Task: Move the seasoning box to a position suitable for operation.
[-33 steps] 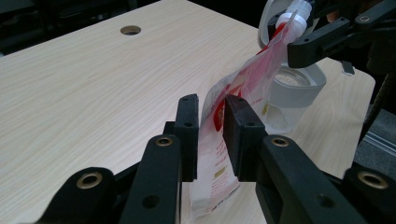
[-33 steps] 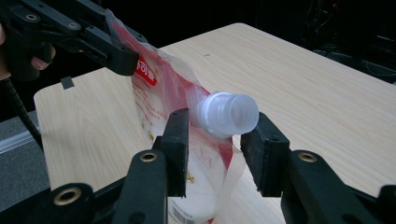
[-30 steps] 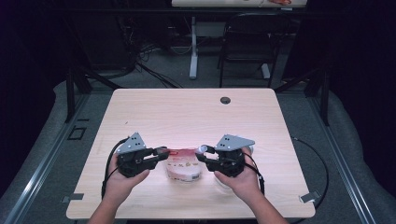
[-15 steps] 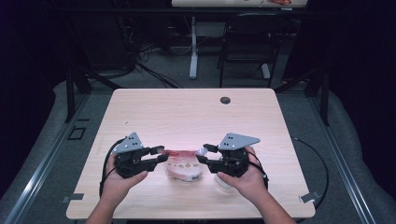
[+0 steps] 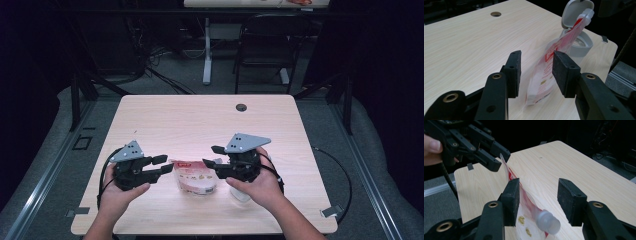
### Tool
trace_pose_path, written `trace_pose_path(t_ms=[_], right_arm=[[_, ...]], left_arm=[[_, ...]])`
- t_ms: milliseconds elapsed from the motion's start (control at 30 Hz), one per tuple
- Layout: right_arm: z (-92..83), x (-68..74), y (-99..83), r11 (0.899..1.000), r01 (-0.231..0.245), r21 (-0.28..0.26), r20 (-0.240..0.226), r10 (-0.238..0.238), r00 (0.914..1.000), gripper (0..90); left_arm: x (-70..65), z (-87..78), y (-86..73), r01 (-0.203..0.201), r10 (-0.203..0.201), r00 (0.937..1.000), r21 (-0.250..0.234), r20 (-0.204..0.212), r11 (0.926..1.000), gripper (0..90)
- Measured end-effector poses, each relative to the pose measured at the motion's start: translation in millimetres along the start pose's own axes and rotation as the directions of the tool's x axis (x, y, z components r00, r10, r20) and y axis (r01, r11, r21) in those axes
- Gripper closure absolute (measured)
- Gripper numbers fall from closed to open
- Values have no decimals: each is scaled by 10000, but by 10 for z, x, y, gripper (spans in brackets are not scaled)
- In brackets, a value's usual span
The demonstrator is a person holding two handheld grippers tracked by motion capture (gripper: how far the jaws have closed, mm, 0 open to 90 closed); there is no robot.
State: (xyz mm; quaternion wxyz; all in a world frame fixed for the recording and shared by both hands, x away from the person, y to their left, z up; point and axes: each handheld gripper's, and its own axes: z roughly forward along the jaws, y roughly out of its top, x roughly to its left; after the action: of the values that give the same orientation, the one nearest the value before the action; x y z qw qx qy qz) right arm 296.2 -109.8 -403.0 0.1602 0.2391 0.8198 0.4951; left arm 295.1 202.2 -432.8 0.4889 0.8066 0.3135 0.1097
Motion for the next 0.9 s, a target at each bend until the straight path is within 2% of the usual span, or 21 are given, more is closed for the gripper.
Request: trace_pose_path(t_ms=[233,467,667,900], right_arm=[[153,49,133,9980,423,466,-360,-406,9985,570],[317,135,260,9891,1146,919,-659,-1088,9919,611],[443,188,312,9803,1517,1262,-929,-1406,9857,642],[536,218,363,9745,1586,1585,-1211,-1402,9827,678]], left_arm=[[140,-198,-9,285,-282,9988,67,-407,9996,577],[257,-287,-59,536,-537,9958,-25,-740,9986,592],[300,-334,-66,594,-587,9951,67,-800,9982,622],[306,-342,-73,701,-690,9956,153,-634,9974,657]])
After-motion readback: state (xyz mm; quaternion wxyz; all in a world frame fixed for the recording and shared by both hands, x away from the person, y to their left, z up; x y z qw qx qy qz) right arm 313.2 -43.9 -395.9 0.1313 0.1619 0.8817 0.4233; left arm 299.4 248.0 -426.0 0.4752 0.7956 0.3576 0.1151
